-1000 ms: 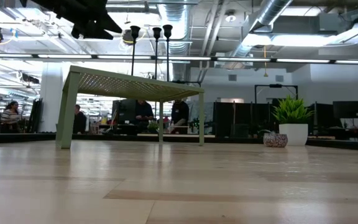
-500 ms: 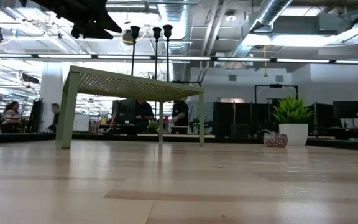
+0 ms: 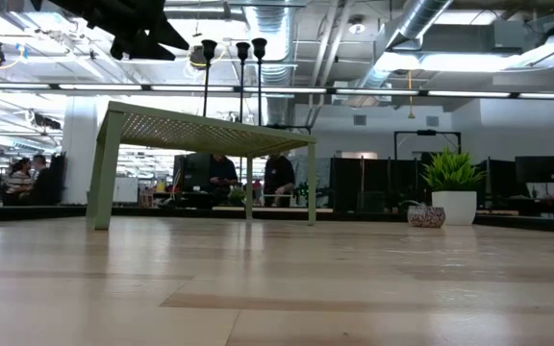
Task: Pick & Place candle stick holders
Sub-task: Align the black candle holder with the other black candle holder on the shelf
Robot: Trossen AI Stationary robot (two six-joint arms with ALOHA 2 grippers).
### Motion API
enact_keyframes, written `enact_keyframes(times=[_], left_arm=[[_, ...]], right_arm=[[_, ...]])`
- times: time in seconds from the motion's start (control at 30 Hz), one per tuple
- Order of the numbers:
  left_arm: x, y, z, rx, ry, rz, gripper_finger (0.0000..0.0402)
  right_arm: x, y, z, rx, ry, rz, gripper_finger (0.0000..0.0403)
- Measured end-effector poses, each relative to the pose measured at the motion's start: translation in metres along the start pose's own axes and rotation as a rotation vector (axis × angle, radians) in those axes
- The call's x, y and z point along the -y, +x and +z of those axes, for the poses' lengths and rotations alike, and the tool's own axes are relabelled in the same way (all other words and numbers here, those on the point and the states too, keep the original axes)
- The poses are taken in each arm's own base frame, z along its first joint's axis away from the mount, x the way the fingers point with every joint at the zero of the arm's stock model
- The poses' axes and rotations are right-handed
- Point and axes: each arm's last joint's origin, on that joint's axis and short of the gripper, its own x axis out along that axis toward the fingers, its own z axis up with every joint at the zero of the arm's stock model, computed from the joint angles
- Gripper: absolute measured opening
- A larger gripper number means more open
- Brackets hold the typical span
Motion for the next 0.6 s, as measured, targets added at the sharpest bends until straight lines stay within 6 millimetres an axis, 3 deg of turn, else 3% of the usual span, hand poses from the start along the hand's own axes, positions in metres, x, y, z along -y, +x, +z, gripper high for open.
enact_keyframes(times=[0.23, 0.6], left_arm=[[0.0, 0.0, 0.0, -0.001, -0.002, 0.0, 0.0278], [0.0, 0.0, 0.0, -0.001, -0.025, 0.0, 0.0278]], right_arm=[[-0.012, 0.019, -0.007, 0.008, -0.029, -0.055, 0.0314], [-0.009, 0.043, -0.024, 0.022, -0.047, -0.102, 0.0311]])
